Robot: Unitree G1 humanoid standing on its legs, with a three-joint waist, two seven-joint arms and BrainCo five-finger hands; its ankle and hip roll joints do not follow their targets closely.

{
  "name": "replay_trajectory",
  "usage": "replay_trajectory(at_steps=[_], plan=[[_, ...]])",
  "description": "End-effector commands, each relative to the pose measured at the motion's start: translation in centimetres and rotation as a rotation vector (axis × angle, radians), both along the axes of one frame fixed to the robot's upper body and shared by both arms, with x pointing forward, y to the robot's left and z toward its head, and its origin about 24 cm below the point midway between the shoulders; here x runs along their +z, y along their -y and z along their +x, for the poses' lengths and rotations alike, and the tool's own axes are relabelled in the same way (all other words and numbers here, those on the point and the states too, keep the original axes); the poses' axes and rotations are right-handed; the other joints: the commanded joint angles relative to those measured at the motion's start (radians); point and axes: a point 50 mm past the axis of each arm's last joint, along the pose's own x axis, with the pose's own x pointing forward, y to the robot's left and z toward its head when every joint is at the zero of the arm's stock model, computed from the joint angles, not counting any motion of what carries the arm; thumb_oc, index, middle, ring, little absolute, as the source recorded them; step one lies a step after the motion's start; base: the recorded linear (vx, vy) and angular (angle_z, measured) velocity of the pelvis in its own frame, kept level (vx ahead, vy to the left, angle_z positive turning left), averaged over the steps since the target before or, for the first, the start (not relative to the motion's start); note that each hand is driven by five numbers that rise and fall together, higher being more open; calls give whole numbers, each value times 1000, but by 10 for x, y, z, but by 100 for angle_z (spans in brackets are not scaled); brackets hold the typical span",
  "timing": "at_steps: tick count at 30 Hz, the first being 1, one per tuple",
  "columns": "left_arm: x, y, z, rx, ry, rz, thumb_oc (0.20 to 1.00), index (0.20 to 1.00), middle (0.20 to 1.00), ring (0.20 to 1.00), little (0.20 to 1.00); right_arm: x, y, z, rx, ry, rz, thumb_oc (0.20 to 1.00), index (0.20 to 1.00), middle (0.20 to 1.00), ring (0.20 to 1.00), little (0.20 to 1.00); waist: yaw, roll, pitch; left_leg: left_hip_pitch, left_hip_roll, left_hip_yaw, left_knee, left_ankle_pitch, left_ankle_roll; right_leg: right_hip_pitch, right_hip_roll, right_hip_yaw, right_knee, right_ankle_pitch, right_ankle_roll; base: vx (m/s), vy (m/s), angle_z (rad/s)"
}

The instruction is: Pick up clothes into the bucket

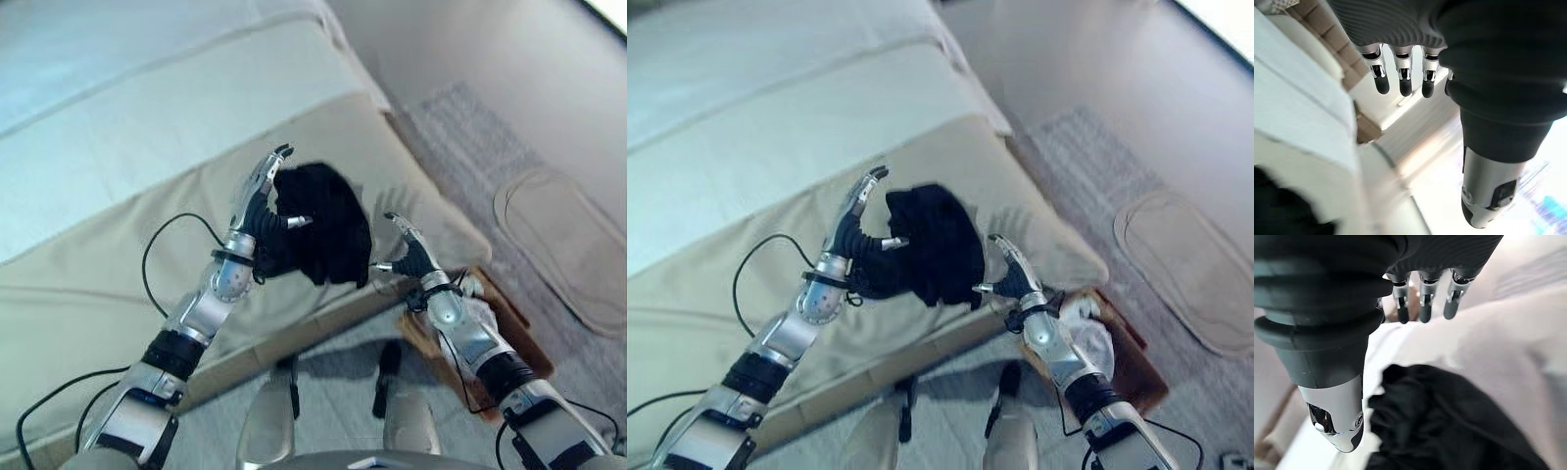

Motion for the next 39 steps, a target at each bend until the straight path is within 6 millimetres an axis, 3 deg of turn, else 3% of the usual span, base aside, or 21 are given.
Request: replay_trajectory(at_steps=[1, 5, 8, 11, 17, 22, 23, 28, 30, 31, 33, 34, 35, 36, 37, 38, 39], plan=[[30, -9, 10, 90, 183, 116, 1000, 1000, 1000, 1000, 1000, 37, -6, -1, 38, 195, 34, 1000, 1000, 1000, 1000, 1000, -28, -49, -2, -53, -35, 52, 135, -95, 52, -58, -9, 62, 8, 62, 15, -148, 65, -14], [38, -19, 19, 174, 224, 231, 1000, 1000, 1000, 1000, 1000, 41, 1, -2, 22, 225, 29, 1000, 1000, 1000, 1000, 1000, -48, -55, 23, -133, -34, 65, 188, -107, 54, -137, -11, 85, 47, 62, 16, -104, 46, -9], [57, -27, 29, 260, 307, 409, 1000, 1000, 1000, 1000, 1000, 43, 18, -10, -23, 251, 32, 1000, 1000, 1000, 1000, 1000, -82, -57, 55, -255, -31, 70, 272, -132, 54, -254, -15, 109, 125, 43, 14, -102, 37, -8], [67, -28, 33, 290, 343, 478, 1000, 1000, 1000, 1000, 1000, 45, 22, -12, -29, 259, 29, 1000, 1000, 1000, 1000, 1000, -95, -56, 59, -306, -31, 73, 311, -146, 57, -308, -14, 125, 165, 33, 13, -58, 29, -3], [105, -18, 47, 364, 459, 628, 1000, 1000, 1000, 1000, 1000, 59, 26, -10, -34, 321, 47, 1000, 1000, 1000, 1000, 1000, -135, -47, 78, -449, -24, 90, 379, -159, 60, -462, -13, 168, 216, 36, 14, -61, 27, -7], [122, -14, 53, 398, 498, 677, 1000, 1000, 1000, 1000, 1000, 65, 26, -9, -34, 343, 52, 1000, 1000, 1000, 1000, 1000, -144, -42, 85, -499, -24, 98, 388, -157, 63, -520, -13, 183, 226, 44, 18, -29, 30, -10], [131, -12, 60, 445, 505, 768, 1000, 1000, 1000, 1000, 1000, 68, 25, -7, -32, 352, 53, 1000, 1000, 1000, 1000, 1000, -158, -39, 98, -525, -23, 104, 388, -154, 66, -549, -13, 194, 220, 56, 23, -28, 21, -11], [136, -12, 67, 468, 493, 894, 1000, 1000, 1000, 1000, 1000, 73, 24, -6, -29, 368, 64, 1000, 1000, 1000, 1000, 1000, -168, -37, 102, -547, -23, 111, 383, -153, 70, -583, -11, 204, 219, 63, 28, -3, 16, -8], [134, -16, 71, 489, 460, 979, 1000, 1000, 1000, 1000, 1000, 75, 24, -5, -24, 373, 58, 1000, 1000, 1000, 1000, 1000, -174, -33, 105, -553, -22, 117, 380, -152, 71, -594, -9, 209, 216, 68, 30, 47, 40, -7], [129, -20, 73, 497, 427, 1035, 1000, 1000, 1000, 1000, 1000, 75, 24, -3, -29, 369, 56, 1000, 1000, 1000, 1000, 1000, -171, -25, 102, -548, -20, 111, 385, -182, 66, -595, -1, 222, 224, 43, 41, 91, 15, -5], [122, -26, 76, 512, 368, 1087, 1000, 1000, 1000, 1000, 1000, 75, 25, -2, -40, 366, 57, 1000, 1000, 1000, 1000, 1000, -175, -26, 110, -562, -20, 124, 386, -158, 74, -606, -7, 218, 218, 68, 33, 17, 6, -10], [121, -30, 77, 521, 347, 1106, 1000, 1000, 1000, 1000, 1000, 75, 24, -1, -41, 365, 55, 1000, 1000, 1000, 1000, 1000, -172, -21, 104, -551, -18, 115, 385, -184, 68, -601, 0, 225, 225, 44, 42, -51, -11, -15], [116, -36, 78, 527, 300, 1128, 1000, 1000, 1000, 1000, 1000, 74, 26, 1, -48, 355, 51, 1000, 1000, 1000, 1000, 1000, -174, -22, 110, -561, -22, 127, 387, -159, 75, -611, -4, 219, 220, 66, 31, 97, -5, -8], [116, -36, 78, 528, 299, 1129, 1000, 1000, 1000, 1000, 1000, 74, 25, 1, -47, 355, 52, 1000, 1000, 1000, 1000, 1000, -170, -19, 104, -551, -21, 116, 387, -184, 68, -605, 2, 226, 226, 42, 40, -60, -7, -7], [116, -36, 78, 527, 300, 1128, 1000, 1000, 1000, 1000, 1000, 74, 25, 1, -48, 355, 52, 1000, 1000, 1000, 1000, 1000, -174, -22, 110, -562, -22, 127, 388, -159, 75, -612, -4, 219, 220, 66, 31, 82, 5, -3], [113, -41, 78, 535, 270, 1141, 1000, 1000, 1000, 1000, 1000, 74, 25, 2, -48, 352, 48, 1000, 1000, 1000, 1000, 1000, -169, -17, 103, -550, -21, 116, 385, -185, 70, -606, 4, 227, 228, 41, 40, -65, -2, -3], [111, -47, 78, 540, 238, 1162, 1000, 1000, 1000, 1000, 1000, 76, 25, 4, -44, 350, 46, 1000, 1000, 1000, 1000, 1000, -171, -19, 111, -560, -21, 126, 383, -158, 77, -614, 0, 221, 222, 66, 31, 86, 4, -3]])
